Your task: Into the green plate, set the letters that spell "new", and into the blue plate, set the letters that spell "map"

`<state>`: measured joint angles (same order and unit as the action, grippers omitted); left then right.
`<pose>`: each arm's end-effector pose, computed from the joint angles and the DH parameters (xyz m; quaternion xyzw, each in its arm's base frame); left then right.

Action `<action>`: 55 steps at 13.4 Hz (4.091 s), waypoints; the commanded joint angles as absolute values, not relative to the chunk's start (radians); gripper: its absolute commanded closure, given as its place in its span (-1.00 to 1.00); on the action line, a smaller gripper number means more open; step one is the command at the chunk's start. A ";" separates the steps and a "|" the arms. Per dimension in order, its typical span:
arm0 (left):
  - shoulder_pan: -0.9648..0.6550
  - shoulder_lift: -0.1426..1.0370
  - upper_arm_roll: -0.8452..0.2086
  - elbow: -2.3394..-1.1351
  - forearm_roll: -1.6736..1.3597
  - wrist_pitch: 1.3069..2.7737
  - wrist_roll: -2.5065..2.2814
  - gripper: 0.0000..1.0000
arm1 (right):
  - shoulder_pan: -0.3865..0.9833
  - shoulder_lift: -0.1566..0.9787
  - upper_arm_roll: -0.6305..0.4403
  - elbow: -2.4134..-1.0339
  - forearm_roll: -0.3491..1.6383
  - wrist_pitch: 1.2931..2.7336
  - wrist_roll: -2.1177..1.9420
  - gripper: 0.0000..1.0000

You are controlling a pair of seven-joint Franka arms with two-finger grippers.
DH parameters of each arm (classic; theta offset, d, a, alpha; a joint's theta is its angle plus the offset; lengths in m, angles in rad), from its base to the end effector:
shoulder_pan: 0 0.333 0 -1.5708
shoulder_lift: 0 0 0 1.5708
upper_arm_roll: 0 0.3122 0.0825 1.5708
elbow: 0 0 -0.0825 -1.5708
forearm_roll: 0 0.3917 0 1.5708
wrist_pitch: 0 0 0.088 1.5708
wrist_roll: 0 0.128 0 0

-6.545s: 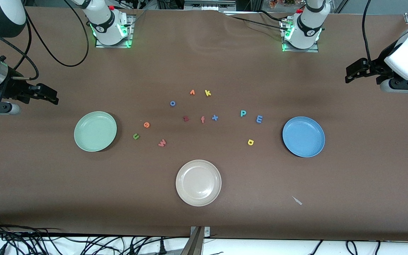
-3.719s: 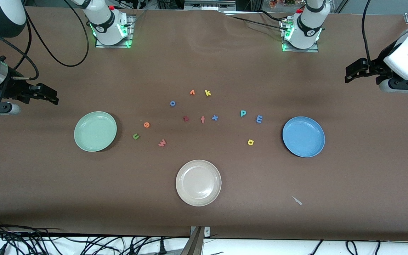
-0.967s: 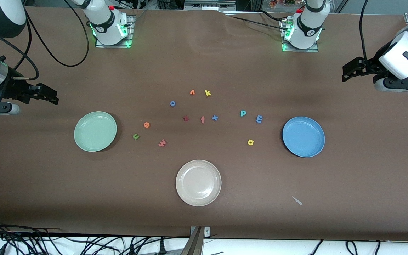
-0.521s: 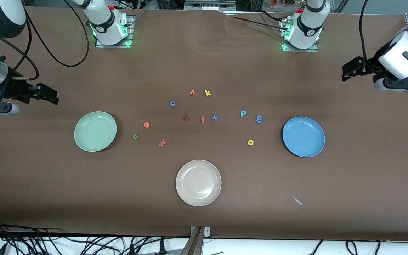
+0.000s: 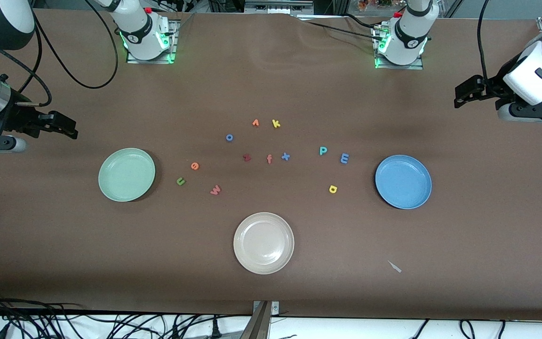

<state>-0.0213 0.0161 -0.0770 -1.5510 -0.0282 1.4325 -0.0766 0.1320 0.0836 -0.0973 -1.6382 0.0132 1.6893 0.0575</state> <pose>0.5459 -0.0574 0.5892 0.9976 -0.0119 -0.0682 0.0088 0.5912 0.0239 0.5293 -0.9998 0.0122 0.0161 0.0017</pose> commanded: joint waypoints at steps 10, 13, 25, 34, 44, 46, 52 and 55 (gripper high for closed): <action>-0.017 -0.006 -0.078 -1.563 -0.051 1.427 -0.089 -1.00 | 0.127 0.083 -0.095 -1.632 0.009 1.680 0.041 -1.00; -0.017 -0.006 -0.078 -1.563 -0.051 1.427 -0.089 -1.00 | 0.127 0.083 -0.095 -1.632 0.009 1.678 0.041 -1.00; -0.077 0.179 -0.120 -1.540 -0.093 1.426 -0.068 -1.00 | 0.127 0.081 -0.094 -1.634 0.012 1.677 0.060 -1.00; -0.293 0.468 -0.124 -1.519 -0.097 1.827 -0.083 -1.00 | 0.164 0.109 -0.084 -1.637 0.006 1.677 0.040 -1.00; -0.359 0.681 -0.117 -1.528 0.116 2.143 -0.183 -0.99 | 0.239 0.095 0.004 -1.804 0.017 1.804 0.340 -1.00; -0.360 0.721 -0.117 -1.532 0.121 2.195 -0.186 -0.82 | 0.239 0.063 0.041 -1.903 0.017 1.891 0.421 -1.00; -0.371 0.775 -0.115 -1.569 0.124 2.256 -0.169 -0.66 | 0.241 0.086 0.170 -2.184 0.017 2.290 0.699 -1.00; -0.371 0.773 -0.117 -1.603 0.158 2.287 -0.169 -0.35 | 0.242 0.156 0.179 -2.212 0.017 2.413 0.777 -1.00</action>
